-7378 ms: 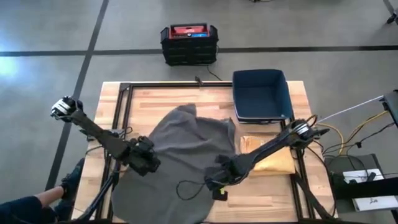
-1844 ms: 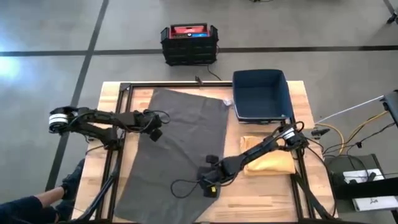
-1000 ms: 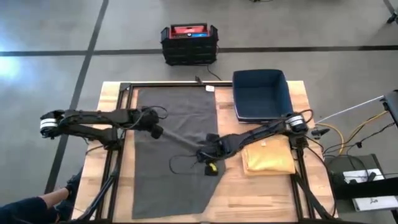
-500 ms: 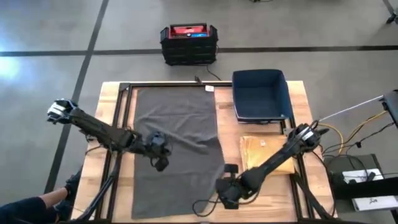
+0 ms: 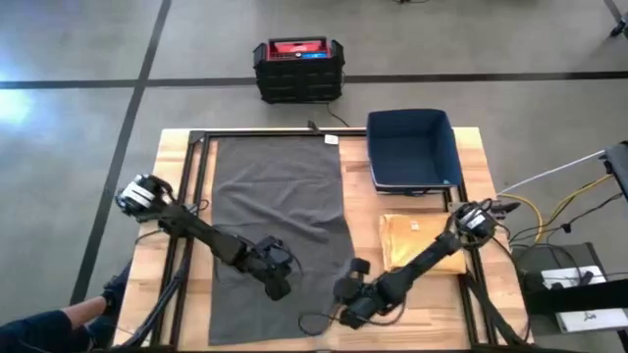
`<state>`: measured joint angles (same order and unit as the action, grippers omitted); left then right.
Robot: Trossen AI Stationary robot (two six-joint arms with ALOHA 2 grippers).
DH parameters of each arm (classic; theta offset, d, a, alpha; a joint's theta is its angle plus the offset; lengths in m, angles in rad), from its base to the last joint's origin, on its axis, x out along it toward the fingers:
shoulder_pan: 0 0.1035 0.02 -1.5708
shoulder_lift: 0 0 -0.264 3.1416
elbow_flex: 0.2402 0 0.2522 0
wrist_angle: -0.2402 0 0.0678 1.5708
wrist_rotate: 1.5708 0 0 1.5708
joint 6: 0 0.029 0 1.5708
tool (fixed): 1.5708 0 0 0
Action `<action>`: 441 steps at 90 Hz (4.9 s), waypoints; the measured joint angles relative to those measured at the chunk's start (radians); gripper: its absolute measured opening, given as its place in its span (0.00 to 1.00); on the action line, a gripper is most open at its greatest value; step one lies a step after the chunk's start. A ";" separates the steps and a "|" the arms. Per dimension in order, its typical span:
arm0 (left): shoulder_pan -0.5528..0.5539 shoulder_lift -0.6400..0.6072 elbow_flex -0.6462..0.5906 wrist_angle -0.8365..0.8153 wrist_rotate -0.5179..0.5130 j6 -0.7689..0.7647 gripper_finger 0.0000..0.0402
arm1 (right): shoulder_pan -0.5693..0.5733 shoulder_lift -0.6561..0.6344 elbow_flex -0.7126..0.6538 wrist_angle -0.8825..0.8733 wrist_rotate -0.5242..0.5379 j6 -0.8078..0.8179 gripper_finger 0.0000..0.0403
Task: Fold towel
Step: Fold the gray towel
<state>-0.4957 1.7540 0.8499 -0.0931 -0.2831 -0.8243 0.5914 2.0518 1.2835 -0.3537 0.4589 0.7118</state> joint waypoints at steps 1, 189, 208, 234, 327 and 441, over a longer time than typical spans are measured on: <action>-0.001 0.007 0.008 0.000 0.000 0.002 0.05 | -0.002 0.000 0.000 0.006 0.001 -0.004 0.00; -0.114 -0.085 0.065 -0.131 -0.049 0.012 0.05 | -0.010 0.120 0.156 0.233 -0.200 0.292 0.48; -0.117 -0.085 0.064 -0.130 -0.072 0.014 0.05 | -0.011 0.120 0.155 0.233 -0.189 0.238 0.21; -0.118 -0.085 0.064 -0.131 -0.075 0.014 0.05 | -0.004 0.089 0.157 0.174 -0.227 0.164 0.02; -0.202 -0.107 0.115 -0.071 -0.079 0.054 0.06 | 0.277 -0.011 0.169 -0.362 -0.433 0.469 0.52; -0.731 0.404 0.852 -0.885 -0.071 -0.280 0.43 | 0.256 0.029 0.179 0.016 -0.117 -0.270 0.61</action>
<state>-1.2265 2.1578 1.7015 -0.9776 -0.3538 -1.1043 0.8471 2.0804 1.4628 -0.3382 0.3424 0.4419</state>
